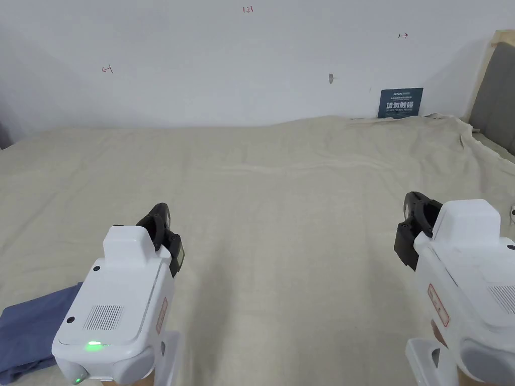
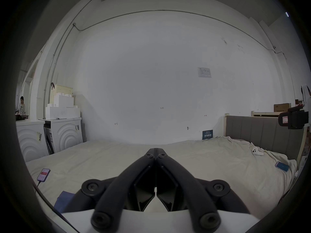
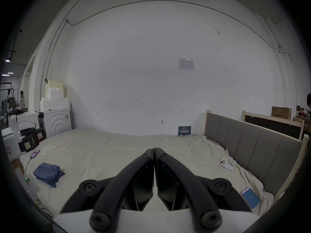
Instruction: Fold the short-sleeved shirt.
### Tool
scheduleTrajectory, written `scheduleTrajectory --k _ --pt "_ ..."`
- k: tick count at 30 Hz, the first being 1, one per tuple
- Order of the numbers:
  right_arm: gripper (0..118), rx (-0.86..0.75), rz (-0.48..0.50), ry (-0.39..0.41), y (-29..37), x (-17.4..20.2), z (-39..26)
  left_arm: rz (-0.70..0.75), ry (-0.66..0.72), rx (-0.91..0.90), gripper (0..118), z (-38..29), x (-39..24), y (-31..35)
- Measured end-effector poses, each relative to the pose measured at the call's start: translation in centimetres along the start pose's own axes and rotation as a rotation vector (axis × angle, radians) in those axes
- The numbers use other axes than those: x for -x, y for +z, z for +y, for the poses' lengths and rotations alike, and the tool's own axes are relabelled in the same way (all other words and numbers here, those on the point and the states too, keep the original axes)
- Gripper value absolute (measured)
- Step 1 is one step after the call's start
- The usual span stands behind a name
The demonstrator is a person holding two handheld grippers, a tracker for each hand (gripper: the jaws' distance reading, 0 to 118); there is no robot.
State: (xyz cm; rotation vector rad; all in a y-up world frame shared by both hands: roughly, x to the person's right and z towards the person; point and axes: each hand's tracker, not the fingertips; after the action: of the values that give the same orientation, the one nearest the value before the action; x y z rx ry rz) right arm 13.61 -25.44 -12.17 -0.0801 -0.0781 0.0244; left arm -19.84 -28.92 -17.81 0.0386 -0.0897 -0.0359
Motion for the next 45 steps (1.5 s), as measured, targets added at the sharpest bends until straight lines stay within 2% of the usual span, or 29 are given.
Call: scheduleTrajectory --k 13,15,17,18,19,21,22,23,24,25,45 --pt "0 0.000 0.007 0.003 -0.01 0.13 0.12 0.000 0.002 0.011 0 0.06 0.19 -0.04" --pt "0 -0.001 0.007 0.003 0.02 0.16 0.16 -0.004 0.006 0.017 7 0.03 0.26 -0.13" --pt "2 -0.003 0.005 0.002 0.08 0.14 0.26 0.000 0.011 0.027 25 0.05 0.38 -0.22" --pt "7 -0.003 0.005 0.000 0.11 0.10 0.32 0.002 0.016 0.027 48 0.03 0.47 -0.21" --pt "25 -0.007 0.005 -0.004 0.22 0.22 0.42 0.001 0.021 0.030 67 0.01 0.56 -0.24" --pt "63 -0.008 0.001 -0.004 0.25 0.22 0.56 0.002 0.026 0.036 95 0.01 0.72 -0.28" --pt "86 -0.005 -0.001 -0.002 0.20 0.18 0.61 0.007 0.025 0.039 103 -0.03 0.72 -0.29" --pt "102 -0.005 0.001 -0.004 0.17 0.20 0.62 0.009 0.020 0.040 110 -0.08 0.72 -0.27" --pt "112 -0.005 0.000 -0.005 0.15 0.20 0.63 0.010 0.016 0.038 115 -0.13 0.72 -0.23" --pt "117 -0.007 0.000 -0.005 0.14 0.18 0.63 0.010 0.015 0.035 118 -0.11 0.74 -0.13" --pt "117 -0.019 0.005 -0.020 0.28 0.36 0.78 0.035 0.021 -0.004 118 0.35 0.95 0.22"
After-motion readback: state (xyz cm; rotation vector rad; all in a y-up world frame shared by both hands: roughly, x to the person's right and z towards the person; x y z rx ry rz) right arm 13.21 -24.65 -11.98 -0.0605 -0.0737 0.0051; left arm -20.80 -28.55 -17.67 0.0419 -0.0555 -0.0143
